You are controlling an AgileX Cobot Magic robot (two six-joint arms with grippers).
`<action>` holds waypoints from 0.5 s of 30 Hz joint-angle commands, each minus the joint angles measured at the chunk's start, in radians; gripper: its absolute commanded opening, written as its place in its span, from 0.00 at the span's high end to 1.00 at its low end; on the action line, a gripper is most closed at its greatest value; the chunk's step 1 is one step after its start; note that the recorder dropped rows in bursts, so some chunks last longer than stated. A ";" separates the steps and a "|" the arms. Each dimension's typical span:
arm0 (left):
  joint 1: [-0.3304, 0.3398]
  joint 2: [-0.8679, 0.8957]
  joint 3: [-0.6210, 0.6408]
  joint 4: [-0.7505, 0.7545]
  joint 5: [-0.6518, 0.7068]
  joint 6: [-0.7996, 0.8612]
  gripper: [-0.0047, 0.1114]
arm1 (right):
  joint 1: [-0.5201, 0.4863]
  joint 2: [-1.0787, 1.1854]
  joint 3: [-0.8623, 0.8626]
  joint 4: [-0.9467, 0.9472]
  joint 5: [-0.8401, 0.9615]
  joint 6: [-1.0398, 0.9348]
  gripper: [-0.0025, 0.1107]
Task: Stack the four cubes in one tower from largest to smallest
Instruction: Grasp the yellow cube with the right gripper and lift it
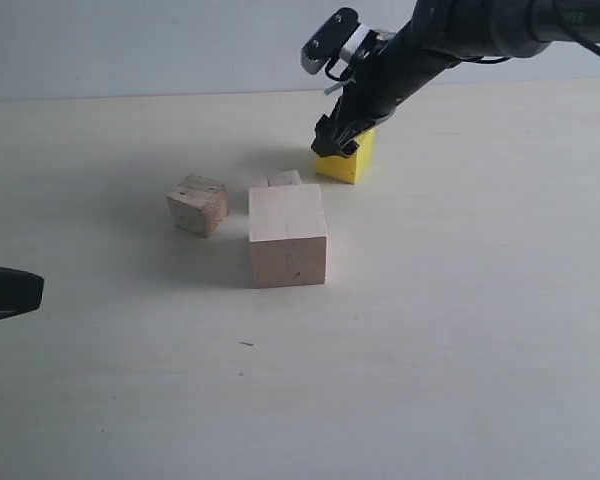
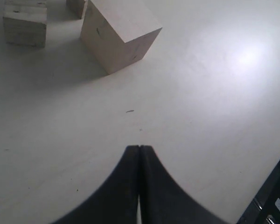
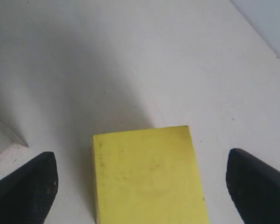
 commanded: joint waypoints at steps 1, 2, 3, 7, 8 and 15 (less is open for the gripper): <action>-0.006 0.002 -0.006 0.020 0.018 -0.005 0.96 | -0.017 0.060 -0.048 0.003 0.022 -0.019 0.17; -0.006 0.002 -0.006 0.019 0.020 -0.005 0.96 | -0.023 0.068 -0.049 0.003 0.022 -0.021 0.17; -0.006 0.002 -0.006 0.019 0.022 -0.005 0.96 | -0.028 0.075 -0.052 0.003 0.022 -0.021 0.17; -0.006 0.002 -0.006 0.021 0.022 -0.005 0.96 | -0.055 0.083 -0.052 0.006 0.055 -0.021 0.17; -0.006 0.002 -0.006 0.021 0.022 -0.005 0.96 | -0.057 0.083 -0.052 0.006 0.064 -0.021 0.17; -0.006 0.002 -0.006 0.021 0.022 -0.005 0.96 | -0.059 0.086 -0.052 0.134 0.111 -0.115 0.26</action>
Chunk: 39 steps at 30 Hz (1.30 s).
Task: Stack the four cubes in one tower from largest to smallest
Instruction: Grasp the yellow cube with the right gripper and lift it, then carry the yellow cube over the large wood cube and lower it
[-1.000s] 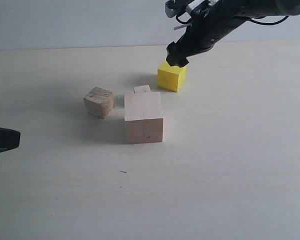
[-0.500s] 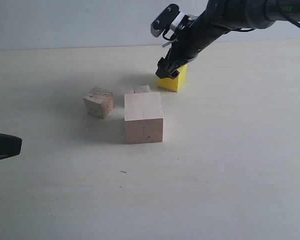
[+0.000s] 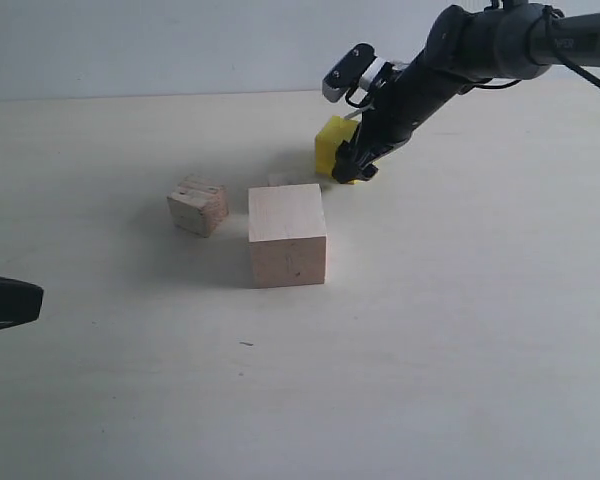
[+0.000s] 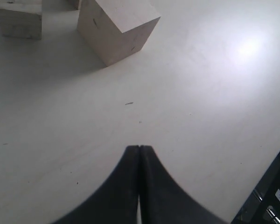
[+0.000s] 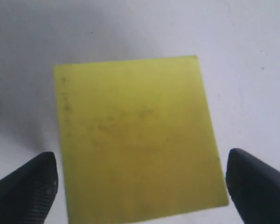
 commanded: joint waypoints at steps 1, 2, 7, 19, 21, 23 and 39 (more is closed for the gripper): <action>-0.006 0.002 -0.006 -0.006 0.006 -0.005 0.96 | -0.001 -0.004 -0.011 0.104 0.029 -0.078 0.32; -0.006 0.002 -0.006 -0.006 0.006 -0.005 0.96 | -0.001 -0.004 -0.011 0.104 0.029 -0.078 0.39; -0.006 0.002 -0.006 -0.004 0.006 -0.005 0.96 | -0.001 -0.004 -0.011 0.067 0.056 -0.078 0.72; -0.006 0.002 -0.006 -0.004 0.026 -0.005 0.96 | -0.001 -0.201 -0.011 -0.008 0.218 -0.032 0.98; -0.006 0.002 -0.006 -0.004 0.034 -0.005 0.96 | -0.001 -0.246 -0.011 0.020 0.272 -0.064 0.98; -0.006 0.002 -0.006 -0.004 0.036 -0.005 0.96 | -0.001 -0.279 -0.011 0.037 0.338 -0.086 0.98; -0.006 0.002 -0.006 0.002 0.034 0.000 0.96 | 0.142 -0.353 0.016 0.144 0.561 -0.295 0.98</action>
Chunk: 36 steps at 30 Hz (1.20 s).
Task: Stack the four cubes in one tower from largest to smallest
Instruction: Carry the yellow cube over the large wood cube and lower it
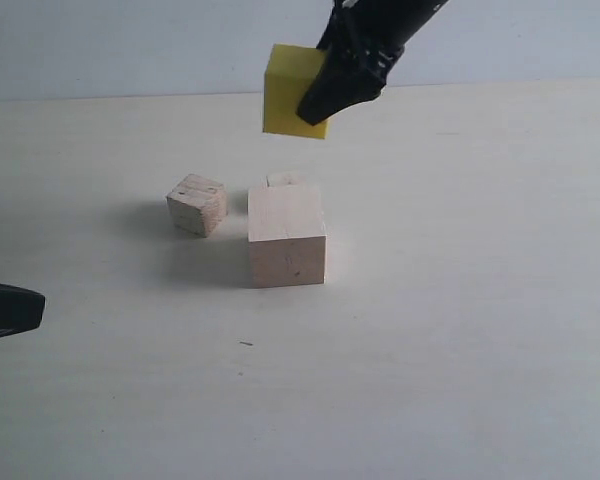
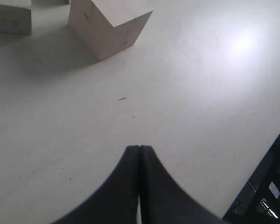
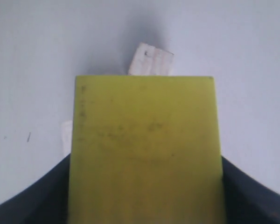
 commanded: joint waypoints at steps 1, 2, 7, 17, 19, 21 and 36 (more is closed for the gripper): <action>-0.006 0.002 -0.006 -0.006 0.007 0.002 0.96 | 0.087 -0.006 0.026 -0.096 0.013 -0.017 0.98; -0.006 0.002 -0.006 -0.006 0.007 0.002 0.96 | 0.098 -0.006 0.035 -0.119 0.008 -0.017 0.98; -0.006 0.002 -0.006 -0.003 0.007 0.002 0.96 | 0.103 -0.006 0.081 -0.131 -0.028 -0.012 0.98; -0.006 0.002 -0.006 -0.003 0.003 0.002 0.96 | 0.103 0.007 0.145 -0.121 -0.104 -0.071 0.98; -0.006 0.002 -0.006 -0.003 0.003 0.002 0.96 | 0.103 0.019 0.145 -0.079 -0.102 -0.104 0.98; -0.006 0.002 -0.006 -0.003 0.003 0.002 0.96 | 0.103 0.026 0.145 -0.073 -0.096 -0.121 0.98; -0.006 0.002 -0.006 0.007 0.003 0.002 0.96 | 0.103 0.046 0.145 -0.082 -0.101 -0.173 0.98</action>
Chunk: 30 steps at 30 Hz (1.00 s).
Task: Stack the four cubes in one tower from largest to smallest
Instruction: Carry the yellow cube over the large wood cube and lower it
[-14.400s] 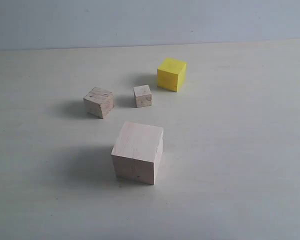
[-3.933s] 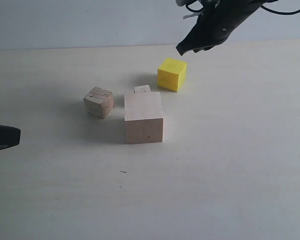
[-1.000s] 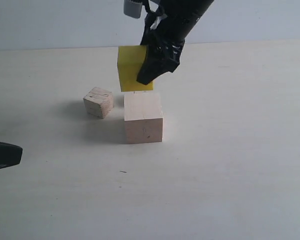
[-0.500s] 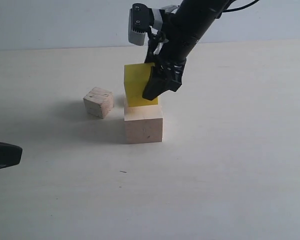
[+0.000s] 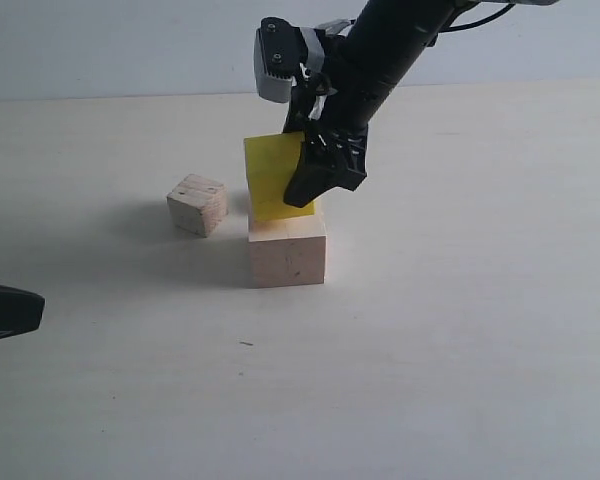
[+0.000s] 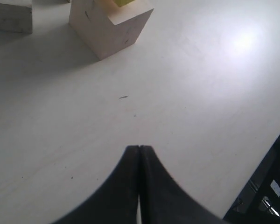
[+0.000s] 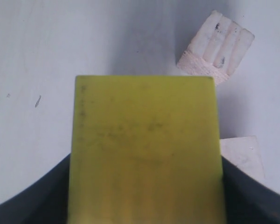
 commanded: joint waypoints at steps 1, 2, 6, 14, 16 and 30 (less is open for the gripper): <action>-0.006 0.002 -0.006 0.000 0.003 0.000 0.96 | 0.000 0.019 0.001 0.009 -0.010 -0.012 0.98; -0.006 0.002 -0.006 0.001 0.003 0.000 0.96 | 0.000 0.021 0.001 0.009 -0.010 -0.012 0.98; -0.006 0.002 -0.006 0.001 0.003 0.000 0.96 | 0.000 0.027 0.001 0.009 -0.014 -0.012 0.98; -0.006 0.002 -0.006 0.004 0.003 0.000 0.96 | 0.000 0.030 0.001 -0.012 -0.014 -0.010 0.98; -0.006 0.002 -0.006 0.004 0.003 0.000 0.96 | 0.000 0.030 0.001 -0.012 -0.014 -0.008 0.98; -0.006 0.002 -0.006 0.005 0.003 0.000 0.96 | 0.000 0.030 0.001 0.013 -0.014 0.015 0.98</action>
